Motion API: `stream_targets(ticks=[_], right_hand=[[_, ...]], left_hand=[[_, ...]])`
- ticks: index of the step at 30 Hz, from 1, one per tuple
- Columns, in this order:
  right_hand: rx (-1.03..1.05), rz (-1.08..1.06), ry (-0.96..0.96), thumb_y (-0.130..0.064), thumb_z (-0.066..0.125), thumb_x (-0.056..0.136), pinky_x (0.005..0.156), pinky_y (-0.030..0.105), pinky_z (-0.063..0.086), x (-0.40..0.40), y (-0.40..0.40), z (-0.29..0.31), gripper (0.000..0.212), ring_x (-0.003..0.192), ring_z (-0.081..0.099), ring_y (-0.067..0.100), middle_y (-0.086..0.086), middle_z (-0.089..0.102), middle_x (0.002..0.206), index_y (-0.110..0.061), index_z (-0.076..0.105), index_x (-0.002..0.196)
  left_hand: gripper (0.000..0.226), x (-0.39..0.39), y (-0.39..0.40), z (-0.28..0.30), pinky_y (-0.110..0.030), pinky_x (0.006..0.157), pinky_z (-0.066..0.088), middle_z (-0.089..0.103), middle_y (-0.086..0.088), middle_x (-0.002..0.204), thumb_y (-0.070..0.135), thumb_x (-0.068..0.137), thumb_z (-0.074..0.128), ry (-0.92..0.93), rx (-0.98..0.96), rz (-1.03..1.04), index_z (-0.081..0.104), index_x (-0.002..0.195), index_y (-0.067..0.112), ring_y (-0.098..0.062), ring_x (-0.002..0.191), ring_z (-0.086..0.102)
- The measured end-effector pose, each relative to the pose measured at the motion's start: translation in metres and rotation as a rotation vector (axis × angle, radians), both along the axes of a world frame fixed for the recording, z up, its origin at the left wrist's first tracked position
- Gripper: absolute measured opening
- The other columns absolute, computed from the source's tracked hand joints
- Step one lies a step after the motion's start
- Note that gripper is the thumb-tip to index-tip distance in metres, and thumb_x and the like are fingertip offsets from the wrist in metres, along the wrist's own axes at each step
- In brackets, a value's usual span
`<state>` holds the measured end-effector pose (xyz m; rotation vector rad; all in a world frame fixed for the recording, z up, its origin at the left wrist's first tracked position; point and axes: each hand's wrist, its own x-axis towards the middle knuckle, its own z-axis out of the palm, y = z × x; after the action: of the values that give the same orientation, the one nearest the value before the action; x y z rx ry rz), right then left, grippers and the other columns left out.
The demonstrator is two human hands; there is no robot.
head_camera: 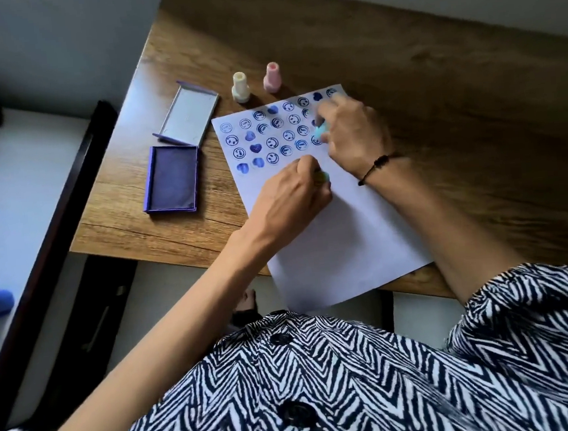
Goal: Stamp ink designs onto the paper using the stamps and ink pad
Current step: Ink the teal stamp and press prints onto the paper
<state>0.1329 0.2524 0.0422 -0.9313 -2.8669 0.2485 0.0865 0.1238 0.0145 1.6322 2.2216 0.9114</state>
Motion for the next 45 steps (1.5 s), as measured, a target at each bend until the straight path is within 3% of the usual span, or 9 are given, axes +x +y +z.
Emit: stream_targets(ticks=[3,6,13,15,18,23,28,33,45], right_hand=[[-0.061,-0.119,0.291,-0.001,0.058,0.079,0.079,0.036,0.038,0.02,0.008,0.02,0.017,0.096,0.056,0.037,0.021,0.06,0.107,-0.004,0.059,0.095],[-0.067,-0.196,0.386,-0.004,0.058,0.077,0.074,0.03,0.037,0.043,0.008,0.03,0.015,0.093,0.058,0.032,0.02,0.065,0.101,-0.004,0.062,0.091],[-0.39,-0.277,0.461,-0.005,0.062,0.078,0.079,0.054,0.054,0.056,-0.025,0.008,0.011,0.087,0.064,0.035,0.018,0.068,0.096,-0.004,0.063,0.089],[-0.479,-0.301,0.507,-0.003,0.062,0.079,0.078,0.055,0.055,0.057,-0.034,0.003,0.01,0.086,0.065,0.036,0.018,0.068,0.095,-0.004,0.063,0.09],[-0.577,-0.328,0.553,0.0,0.06,0.082,0.071,0.055,0.058,0.058,-0.043,0.001,0.009,0.072,0.067,0.034,0.012,0.064,0.084,-0.004,0.062,0.09],[-0.65,-0.331,0.583,0.004,0.057,0.084,0.069,0.052,0.059,0.057,-0.048,0.003,0.01,0.064,0.062,0.027,0.011,0.06,0.081,0.001,0.06,0.094],[-0.665,-0.32,0.584,0.003,0.058,0.084,0.069,0.052,0.059,0.055,-0.049,0.001,0.01,0.064,0.062,0.024,0.004,0.059,0.077,0.0,0.06,0.094],[-0.671,-0.311,0.585,0.003,0.058,0.083,0.067,0.054,0.059,0.05,-0.051,-0.003,0.01,0.061,0.062,0.026,0.007,0.061,0.076,-0.002,0.061,0.091],[-0.717,-0.201,0.537,0.0,0.061,0.082,0.068,0.052,0.059,0.028,-0.073,-0.006,0.007,0.062,0.064,0.028,0.009,0.062,0.073,-0.004,0.063,0.088]], left_hand=[[0.029,0.0,-0.001,0.001,-0.031,0.068,0.029,0.062,-0.024,0.102,0.02,0.089,0.045,-0.008,0.014,-0.004,0.047,0.104,-0.005,-0.038,0.089,0.056],[0.028,-0.003,0.0,0.0,-0.031,0.065,0.029,0.063,-0.023,0.102,0.02,0.09,0.045,-0.032,0.011,-0.005,0.046,0.104,-0.004,-0.039,0.088,0.057],[0.024,-0.01,-0.01,0.006,-0.024,0.073,0.037,0.064,-0.008,0.101,0.018,0.089,0.05,-0.274,0.112,0.121,0.053,0.106,0.002,-0.028,0.091,0.059],[0.021,-0.008,-0.015,0.007,-0.033,0.087,0.046,0.063,-0.011,0.103,0.017,0.089,0.052,-0.365,0.131,0.138,0.055,0.103,0.002,-0.026,0.094,0.059],[0.019,-0.006,-0.021,0.007,-0.045,0.088,0.049,0.063,-0.015,0.102,0.016,0.088,0.054,-0.464,0.12,0.168,0.056,0.101,0.003,-0.028,0.095,0.059],[0.018,-0.006,-0.027,0.005,-0.038,0.086,0.049,0.063,-0.008,0.1,0.019,0.088,0.055,-0.584,0.115,0.207,0.057,0.103,0.009,-0.024,0.096,0.06],[0.019,-0.008,-0.029,0.004,-0.011,0.075,0.045,0.063,-0.009,0.103,0.019,0.088,0.054,-0.617,0.14,0.217,0.057,0.104,0.01,-0.016,0.093,0.059],[0.02,-0.009,-0.033,0.005,-0.025,0.083,0.046,0.061,-0.002,0.099,0.018,0.089,0.054,-0.682,0.155,0.234,0.056,0.105,0.007,-0.01,0.089,0.056],[0.023,-0.016,-0.055,0.001,-0.034,0.087,0.045,0.062,-0.004,0.099,0.024,0.083,0.057,-0.845,0.22,0.313,0.057,0.104,0.016,-0.012,0.09,0.057]])
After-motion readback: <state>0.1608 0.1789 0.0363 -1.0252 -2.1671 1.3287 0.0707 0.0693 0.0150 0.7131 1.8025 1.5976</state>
